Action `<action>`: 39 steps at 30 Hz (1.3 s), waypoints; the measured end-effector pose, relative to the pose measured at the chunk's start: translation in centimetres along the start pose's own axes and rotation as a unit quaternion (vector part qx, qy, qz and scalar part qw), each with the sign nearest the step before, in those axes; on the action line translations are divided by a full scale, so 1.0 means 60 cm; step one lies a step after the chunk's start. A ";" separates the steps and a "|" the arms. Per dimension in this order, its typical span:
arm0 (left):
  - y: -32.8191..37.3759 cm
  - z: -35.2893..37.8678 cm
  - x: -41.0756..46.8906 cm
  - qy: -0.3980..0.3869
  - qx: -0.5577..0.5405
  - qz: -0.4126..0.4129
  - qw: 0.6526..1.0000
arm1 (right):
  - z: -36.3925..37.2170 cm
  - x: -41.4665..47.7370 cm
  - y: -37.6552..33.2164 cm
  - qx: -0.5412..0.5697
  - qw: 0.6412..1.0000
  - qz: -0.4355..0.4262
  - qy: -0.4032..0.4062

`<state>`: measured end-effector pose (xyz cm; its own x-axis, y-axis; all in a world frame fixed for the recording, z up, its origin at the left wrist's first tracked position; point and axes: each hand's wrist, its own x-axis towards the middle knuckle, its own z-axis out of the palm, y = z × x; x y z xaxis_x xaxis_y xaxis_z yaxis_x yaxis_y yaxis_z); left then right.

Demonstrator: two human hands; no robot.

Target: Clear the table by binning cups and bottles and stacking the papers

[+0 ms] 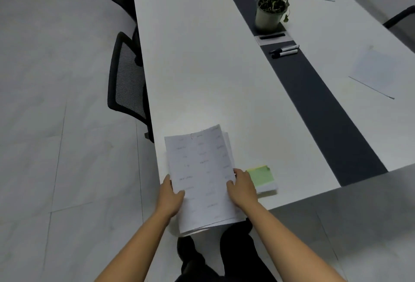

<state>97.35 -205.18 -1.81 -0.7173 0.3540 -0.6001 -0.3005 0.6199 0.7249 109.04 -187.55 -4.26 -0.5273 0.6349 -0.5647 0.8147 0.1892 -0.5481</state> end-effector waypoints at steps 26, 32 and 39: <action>0.058 -0.079 -0.086 0.021 0.012 0.156 0.987 | -0.129 -0.143 -0.004 0.146 0.981 -0.112 0.068; 0.070 -0.024 -0.163 -0.073 -0.105 0.158 0.979 | -0.160 -0.312 0.091 0.294 0.930 -0.024 0.217; 0.118 0.093 -0.200 -0.190 -0.014 0.209 0.959 | -0.180 -0.456 0.219 0.350 0.865 0.064 0.353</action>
<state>107.32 -201.15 8.65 -0.5003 0.7997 -0.3320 -0.0575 0.3519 0.9343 136.78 -194.37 10.63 0.0366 0.9635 -0.2653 0.3789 -0.2590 -0.8885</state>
